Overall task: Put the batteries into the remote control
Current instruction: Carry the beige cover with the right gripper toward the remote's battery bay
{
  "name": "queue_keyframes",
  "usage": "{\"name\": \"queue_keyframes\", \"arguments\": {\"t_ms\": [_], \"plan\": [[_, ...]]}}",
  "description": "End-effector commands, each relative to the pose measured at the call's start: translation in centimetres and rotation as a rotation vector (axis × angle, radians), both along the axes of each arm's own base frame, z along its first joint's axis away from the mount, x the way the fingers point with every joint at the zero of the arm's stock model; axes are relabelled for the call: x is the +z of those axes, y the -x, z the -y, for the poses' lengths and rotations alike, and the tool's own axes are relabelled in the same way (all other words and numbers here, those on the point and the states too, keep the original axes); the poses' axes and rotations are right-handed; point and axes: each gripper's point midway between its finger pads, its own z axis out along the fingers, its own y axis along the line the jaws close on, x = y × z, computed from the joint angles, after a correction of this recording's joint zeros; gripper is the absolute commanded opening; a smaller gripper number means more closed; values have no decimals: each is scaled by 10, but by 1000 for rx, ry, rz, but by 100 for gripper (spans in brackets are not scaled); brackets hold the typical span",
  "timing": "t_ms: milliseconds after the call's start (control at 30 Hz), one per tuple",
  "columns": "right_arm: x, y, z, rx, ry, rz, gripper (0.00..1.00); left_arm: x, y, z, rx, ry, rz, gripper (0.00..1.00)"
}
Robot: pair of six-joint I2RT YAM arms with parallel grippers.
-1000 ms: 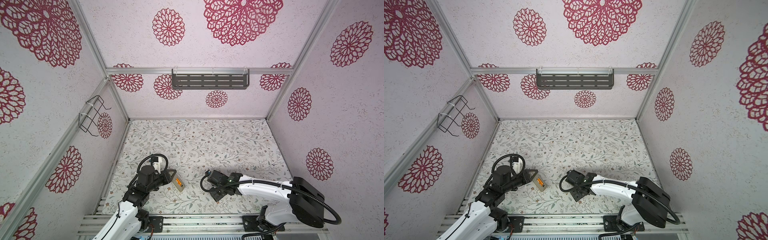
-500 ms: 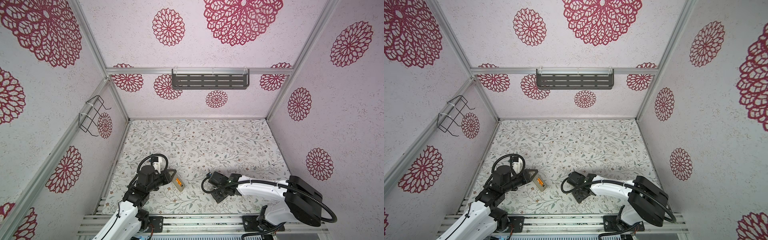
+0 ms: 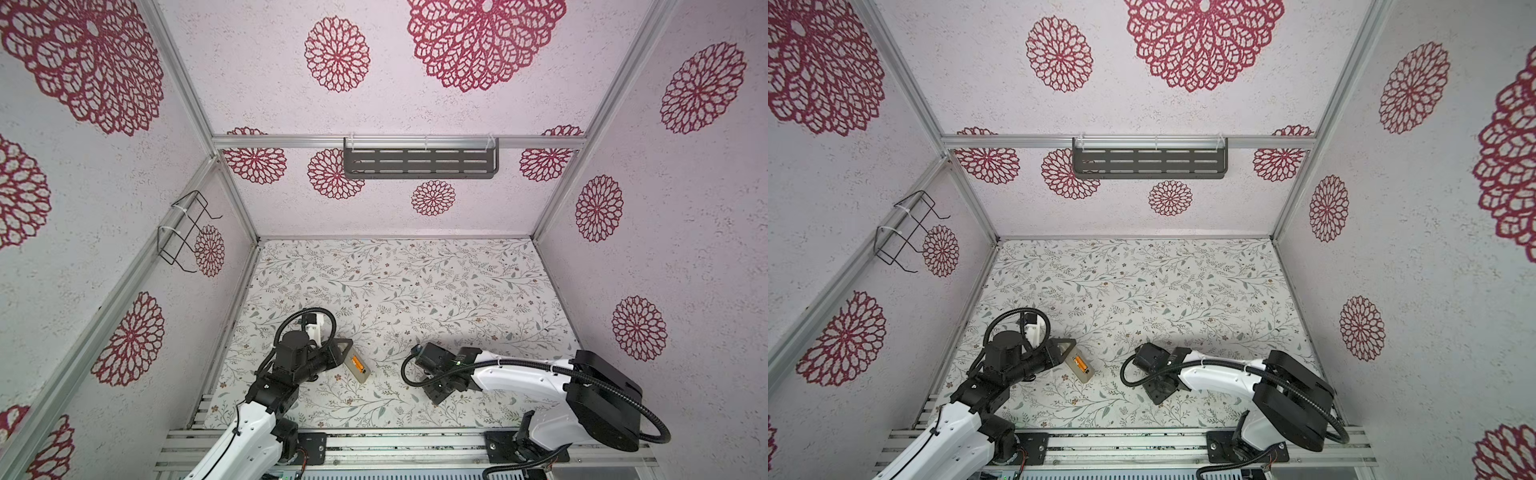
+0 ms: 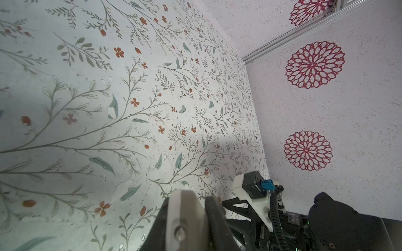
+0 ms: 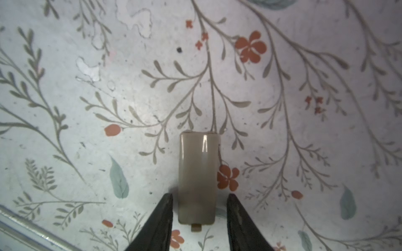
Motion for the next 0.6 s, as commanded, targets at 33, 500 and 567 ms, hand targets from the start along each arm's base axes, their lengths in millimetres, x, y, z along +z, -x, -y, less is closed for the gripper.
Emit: {"name": "queue_keyframes", "arguments": {"t_ms": [33,500,567], "plan": [[-4,4,5,10,17,-20,38,10,-3,2,-9,6,49,0],[-3,3,4,21,18,-17,23,9,-4,2,-3,5,42,0],[-2,2,3,29,12,-10,21,9,-4,2,-2,9,41,0]]}}
